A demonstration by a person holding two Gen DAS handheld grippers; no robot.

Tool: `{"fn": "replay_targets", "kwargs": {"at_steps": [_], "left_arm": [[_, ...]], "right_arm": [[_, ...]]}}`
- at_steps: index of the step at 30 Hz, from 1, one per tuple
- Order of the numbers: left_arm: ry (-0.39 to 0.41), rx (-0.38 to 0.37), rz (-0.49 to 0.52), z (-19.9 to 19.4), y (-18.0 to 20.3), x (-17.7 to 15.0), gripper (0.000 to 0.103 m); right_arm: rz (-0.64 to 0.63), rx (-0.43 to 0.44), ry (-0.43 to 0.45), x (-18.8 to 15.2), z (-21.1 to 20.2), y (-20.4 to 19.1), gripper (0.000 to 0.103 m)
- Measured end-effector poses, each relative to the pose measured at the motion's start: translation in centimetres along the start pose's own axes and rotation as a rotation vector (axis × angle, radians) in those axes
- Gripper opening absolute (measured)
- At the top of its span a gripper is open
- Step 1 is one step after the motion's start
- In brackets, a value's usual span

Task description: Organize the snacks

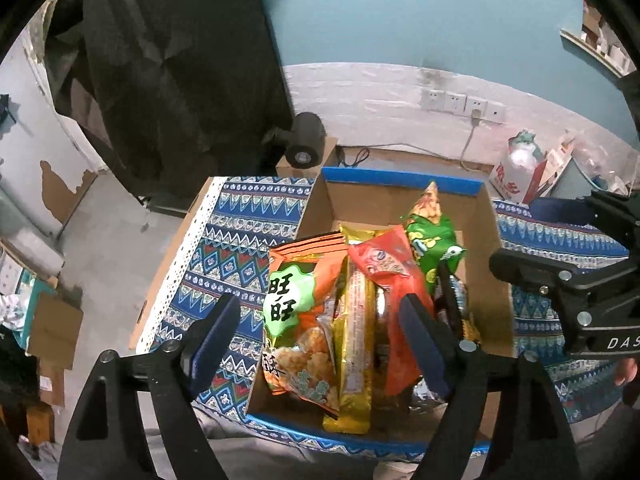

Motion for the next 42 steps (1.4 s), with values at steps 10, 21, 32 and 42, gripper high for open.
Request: {"fn": "replay_targets", "kwargs": {"at_steps": [10,21,32,42], "left_arm": [[0.067,-0.031,0.043,-3.2,2.1,0.4,0.093],[0.113,-0.057,0.077,-5.2,3.9,0.4,0.099],[0.137,-0.031,0.117,-6.0,5.2,0.7,0.1],[0.129,-0.009,0.143,-5.8,5.8,0.5,0.1]], "right_arm": [[0.026,-0.111,0.085,-0.5,-4.6,1.6,0.082],[0.06,-0.165,0.159,-1.6,-8.9,3.9,0.083],[0.083,-0.215,0.189,-2.8,-10.4,5.8,0.083],[0.079,-0.214,0.185,-3.0,-10.5,6.1,0.083]]}}
Point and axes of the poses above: each gripper's, at about its wrist camera, not at the fingertips, and z roughly the way its jaws point, y to its right, x to its top, the point moved 5 cm from there along z, roughly the way its jaws point, and after that the axes turned 11 degrees about -x, right-handed, at the moved point
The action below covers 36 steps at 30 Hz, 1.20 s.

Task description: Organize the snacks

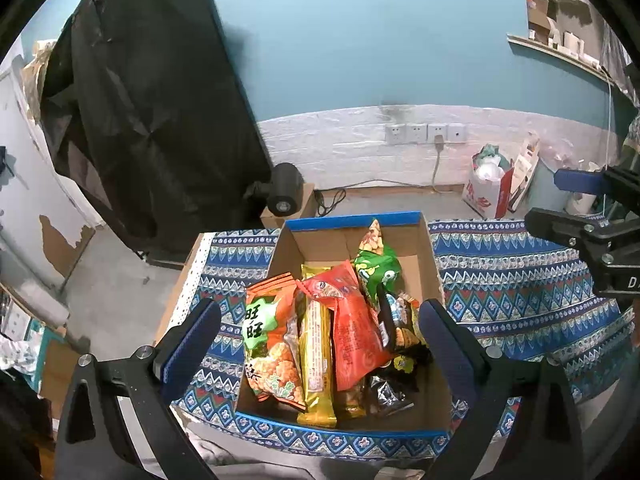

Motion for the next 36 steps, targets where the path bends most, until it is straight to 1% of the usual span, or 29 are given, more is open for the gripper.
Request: {"fn": "replay_targets", "kwargs": {"at_steps": [36], "left_arm": [[-0.01,0.002,-0.021,-0.16,0.0,-0.33,0.1]], "right_arm": [[-0.026,-0.004,0.0,-0.5,0.04,0.14,0.083]]}}
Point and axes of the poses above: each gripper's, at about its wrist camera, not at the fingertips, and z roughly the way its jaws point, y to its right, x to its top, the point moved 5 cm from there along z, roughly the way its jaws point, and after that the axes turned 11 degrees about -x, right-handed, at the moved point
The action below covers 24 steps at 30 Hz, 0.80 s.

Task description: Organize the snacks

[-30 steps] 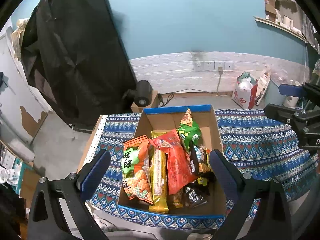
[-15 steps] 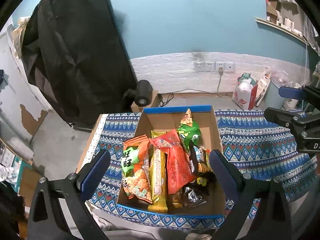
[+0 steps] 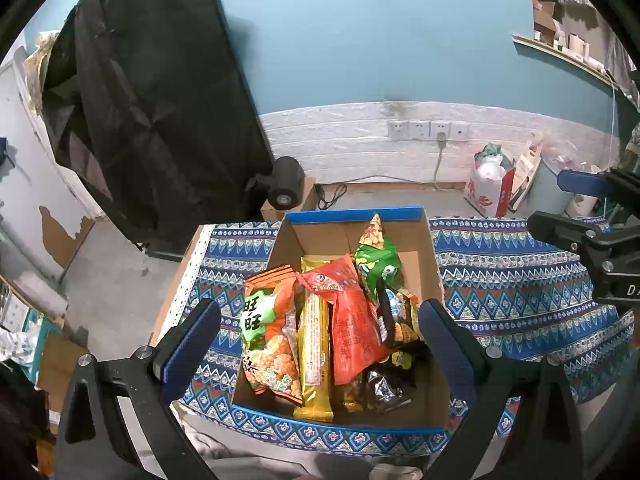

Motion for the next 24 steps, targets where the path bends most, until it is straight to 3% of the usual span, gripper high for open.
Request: {"fn": "replay_targets", "kwargs": {"at_steps": [24], "left_arm": [[-0.001,0.013,-0.012,0.08,-0.14,0.01,0.1]], "right_arm": [[-0.007,-0.001,-0.003,-0.19,-0.14,0.06,0.083]]}}
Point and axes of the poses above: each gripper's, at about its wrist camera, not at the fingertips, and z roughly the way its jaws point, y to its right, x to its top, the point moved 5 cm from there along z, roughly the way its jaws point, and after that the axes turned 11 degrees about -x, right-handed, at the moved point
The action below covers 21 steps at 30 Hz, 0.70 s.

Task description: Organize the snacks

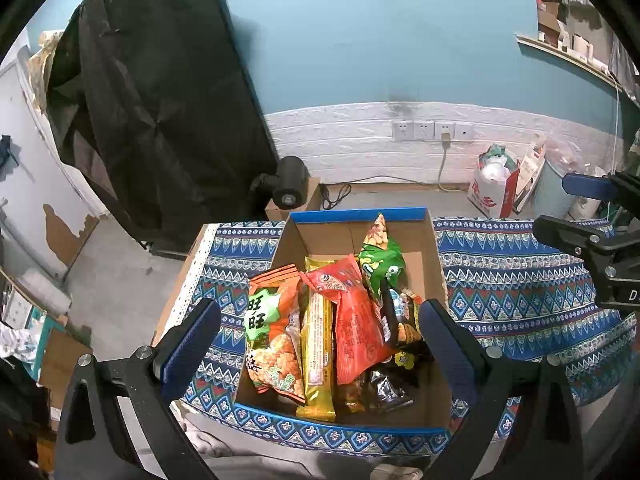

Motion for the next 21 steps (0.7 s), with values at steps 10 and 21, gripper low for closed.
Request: {"fn": "replay_targets", "kwargs": {"at_steps": [10,21], "left_arm": [[0.002,0.008,-0.003,-0.07,0.05,0.02,0.1],[0.007,0.016,-0.015,-0.22,-0.05,0.15,0.1]], "right_arm": [[0.001,0.0,0.0,0.07,0.0,-0.09,0.083],[0.0,-0.005,-0.001,-0.13,-0.15,0.33,0.083]]}}
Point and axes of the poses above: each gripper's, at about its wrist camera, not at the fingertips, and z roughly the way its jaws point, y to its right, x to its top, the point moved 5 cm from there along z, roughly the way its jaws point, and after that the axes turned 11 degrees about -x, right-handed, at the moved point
